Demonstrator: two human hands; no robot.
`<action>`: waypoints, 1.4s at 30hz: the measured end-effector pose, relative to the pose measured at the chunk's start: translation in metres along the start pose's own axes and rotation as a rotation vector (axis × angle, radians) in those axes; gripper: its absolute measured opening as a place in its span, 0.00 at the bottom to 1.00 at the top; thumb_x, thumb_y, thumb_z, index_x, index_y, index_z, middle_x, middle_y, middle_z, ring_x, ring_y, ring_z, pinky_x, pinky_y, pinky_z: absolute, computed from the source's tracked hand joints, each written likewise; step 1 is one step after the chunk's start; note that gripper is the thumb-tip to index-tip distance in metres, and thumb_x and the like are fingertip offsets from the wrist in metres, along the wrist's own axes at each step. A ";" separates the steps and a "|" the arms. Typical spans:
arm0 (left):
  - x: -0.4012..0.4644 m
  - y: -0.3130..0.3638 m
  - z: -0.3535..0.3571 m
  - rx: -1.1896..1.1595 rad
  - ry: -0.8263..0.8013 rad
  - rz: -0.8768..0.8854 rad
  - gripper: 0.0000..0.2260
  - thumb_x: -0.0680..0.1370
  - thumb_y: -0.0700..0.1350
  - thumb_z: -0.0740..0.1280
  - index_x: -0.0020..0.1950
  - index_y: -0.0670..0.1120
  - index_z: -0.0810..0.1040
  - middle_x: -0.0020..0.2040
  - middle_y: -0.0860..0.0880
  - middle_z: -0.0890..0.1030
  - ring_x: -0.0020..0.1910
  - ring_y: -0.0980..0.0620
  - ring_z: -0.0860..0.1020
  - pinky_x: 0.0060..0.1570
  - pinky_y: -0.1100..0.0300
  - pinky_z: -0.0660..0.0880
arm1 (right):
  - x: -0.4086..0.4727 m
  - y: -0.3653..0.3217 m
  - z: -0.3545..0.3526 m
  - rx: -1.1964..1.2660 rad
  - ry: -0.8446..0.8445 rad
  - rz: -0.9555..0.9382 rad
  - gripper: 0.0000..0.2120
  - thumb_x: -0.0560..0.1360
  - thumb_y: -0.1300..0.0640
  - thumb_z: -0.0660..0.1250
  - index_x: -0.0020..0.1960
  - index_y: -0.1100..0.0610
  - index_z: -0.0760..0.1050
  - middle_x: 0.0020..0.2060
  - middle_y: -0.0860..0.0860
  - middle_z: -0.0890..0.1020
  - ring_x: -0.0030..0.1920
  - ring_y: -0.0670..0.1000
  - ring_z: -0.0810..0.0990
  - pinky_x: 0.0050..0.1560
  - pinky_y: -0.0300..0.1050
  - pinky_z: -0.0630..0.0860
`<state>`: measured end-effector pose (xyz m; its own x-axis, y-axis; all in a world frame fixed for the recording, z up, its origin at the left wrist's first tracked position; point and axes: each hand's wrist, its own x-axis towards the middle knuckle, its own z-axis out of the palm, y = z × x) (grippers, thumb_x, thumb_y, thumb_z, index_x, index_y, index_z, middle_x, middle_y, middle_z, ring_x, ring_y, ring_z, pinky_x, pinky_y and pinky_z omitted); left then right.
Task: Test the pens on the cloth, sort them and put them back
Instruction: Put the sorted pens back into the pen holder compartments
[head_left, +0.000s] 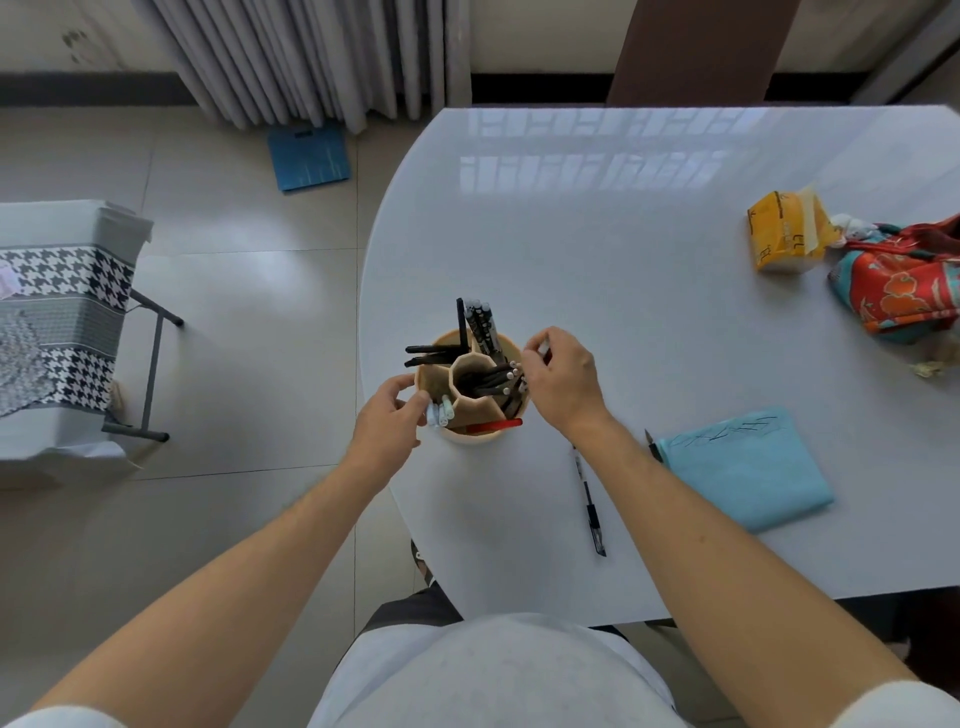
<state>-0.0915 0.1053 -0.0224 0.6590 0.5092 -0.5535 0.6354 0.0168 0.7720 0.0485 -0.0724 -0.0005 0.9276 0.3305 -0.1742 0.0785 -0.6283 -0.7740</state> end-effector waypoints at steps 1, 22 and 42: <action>0.000 0.000 -0.001 0.000 -0.004 0.001 0.13 0.83 0.51 0.63 0.68 0.54 0.73 0.52 0.47 0.80 0.49 0.50 0.80 0.46 0.53 0.82 | -0.001 -0.003 -0.006 0.045 0.030 -0.013 0.05 0.78 0.60 0.64 0.44 0.55 0.76 0.40 0.48 0.79 0.41 0.43 0.77 0.40 0.35 0.72; 0.003 0.003 -0.001 0.018 -0.014 -0.010 0.13 0.84 0.52 0.61 0.67 0.54 0.74 0.55 0.48 0.79 0.50 0.50 0.79 0.43 0.55 0.81 | 0.027 -0.027 -0.028 0.159 -0.243 -0.068 0.21 0.79 0.53 0.71 0.71 0.53 0.74 0.55 0.47 0.79 0.51 0.42 0.82 0.50 0.35 0.79; 0.013 -0.018 -0.003 -0.048 -0.022 0.005 0.06 0.81 0.54 0.65 0.58 0.62 0.77 0.45 0.47 0.81 0.32 0.54 0.76 0.39 0.56 0.82 | -0.109 0.167 -0.085 -0.526 -0.036 0.478 0.11 0.76 0.54 0.68 0.56 0.55 0.79 0.54 0.54 0.81 0.49 0.56 0.80 0.50 0.48 0.76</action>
<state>-0.0956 0.1136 -0.0423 0.6713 0.4906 -0.5555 0.6123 0.0553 0.7887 -0.0088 -0.2729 -0.0591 0.8926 -0.0492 -0.4482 -0.1600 -0.9639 -0.2128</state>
